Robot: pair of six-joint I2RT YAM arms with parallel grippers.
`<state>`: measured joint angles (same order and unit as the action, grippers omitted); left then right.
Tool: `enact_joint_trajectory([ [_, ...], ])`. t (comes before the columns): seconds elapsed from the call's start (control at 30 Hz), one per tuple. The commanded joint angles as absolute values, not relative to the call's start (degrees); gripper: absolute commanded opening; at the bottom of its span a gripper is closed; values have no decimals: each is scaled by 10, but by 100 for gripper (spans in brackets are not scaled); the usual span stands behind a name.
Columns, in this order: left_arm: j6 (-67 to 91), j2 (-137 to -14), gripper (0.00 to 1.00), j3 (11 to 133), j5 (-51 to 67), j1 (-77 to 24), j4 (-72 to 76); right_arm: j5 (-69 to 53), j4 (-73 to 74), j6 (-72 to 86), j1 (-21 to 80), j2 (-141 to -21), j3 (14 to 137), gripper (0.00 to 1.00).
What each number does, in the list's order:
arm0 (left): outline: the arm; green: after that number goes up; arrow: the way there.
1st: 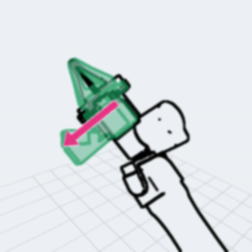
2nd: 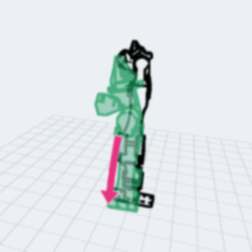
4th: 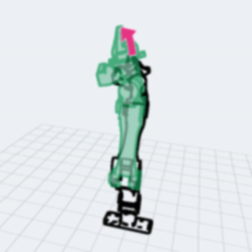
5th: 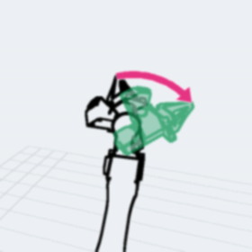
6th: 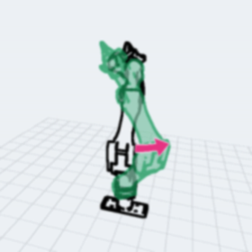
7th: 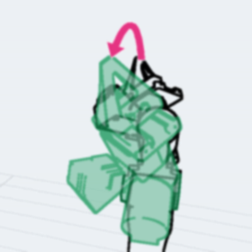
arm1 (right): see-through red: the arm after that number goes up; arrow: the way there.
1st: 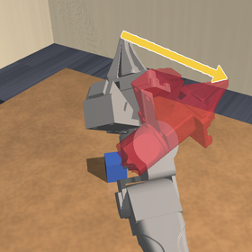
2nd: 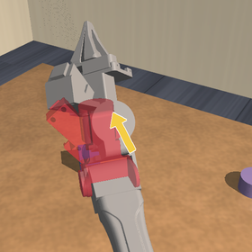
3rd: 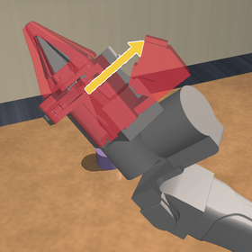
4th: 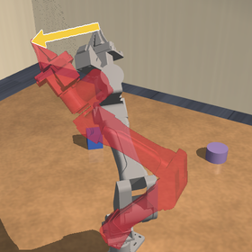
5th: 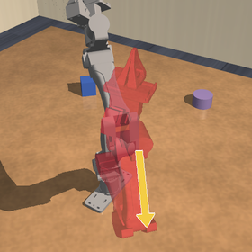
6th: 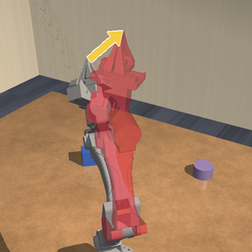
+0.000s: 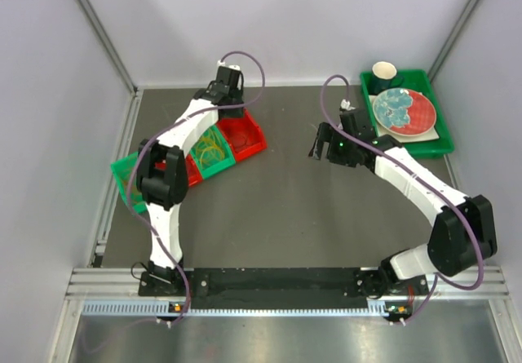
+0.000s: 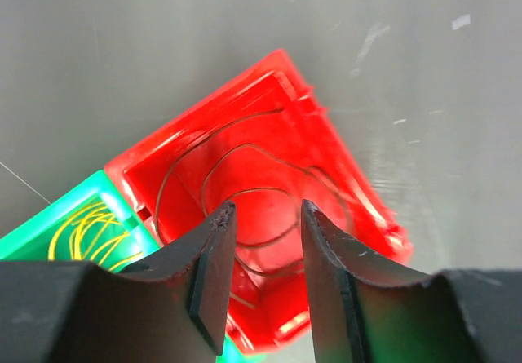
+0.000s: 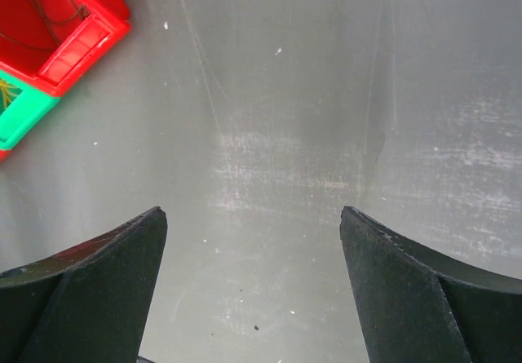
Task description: Untangle the cables
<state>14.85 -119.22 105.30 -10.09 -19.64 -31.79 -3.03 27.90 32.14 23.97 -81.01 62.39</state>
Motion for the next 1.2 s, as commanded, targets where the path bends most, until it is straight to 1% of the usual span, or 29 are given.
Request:
enact_joint_trajectory([
  [0.0, 151, -1057, 44, 1022, -95, -203, -288, 21, 314, 308, 244, -790, 660, 87],
  [0.17, 169, -943, 49, 897, -81, -203, -262, 82, 368, 275, 245, -797, 710, 91],
  [0.23, 178, -891, 50, 865, -74, -202, -263, 108, 391, 264, 245, -797, 729, 92],
  [0.27, 184, -874, 53, 833, -71, -202, -262, 117, 396, 260, 245, -795, 736, 93],
  [0.37, 197, -786, 65, 766, -44, -203, -251, 148, 410, 244, 245, -785, 744, 95],
  [0.47, 206, -720, 73, 711, -37, -203, -248, 173, 417, 234, 245, -773, 745, 96],
  [0.53, 207, -694, 86, 682, -26, -202, -253, 185, 421, 229, 245, -767, 742, 96],
  [0.6, 208, -663, 90, 668, -25, -203, -264, 193, 421, 228, 245, -755, 737, 96],
  [0.77, 198, -613, 92, 627, -37, -203, -268, 200, 413, 230, 244, -731, 701, 96],
  [1.03, 196, -614, 93, 620, -40, -202, -271, 182, 399, 246, 245, -724, 681, 96],
  [1.1, 196, -617, 93, 620, -40, -202, -270, 186, 397, 246, 245, -723, 678, 94],
  [1.17, 197, -618, 93, 620, -40, -203, -266, 185, 391, 246, 245, -720, 673, 94],
])
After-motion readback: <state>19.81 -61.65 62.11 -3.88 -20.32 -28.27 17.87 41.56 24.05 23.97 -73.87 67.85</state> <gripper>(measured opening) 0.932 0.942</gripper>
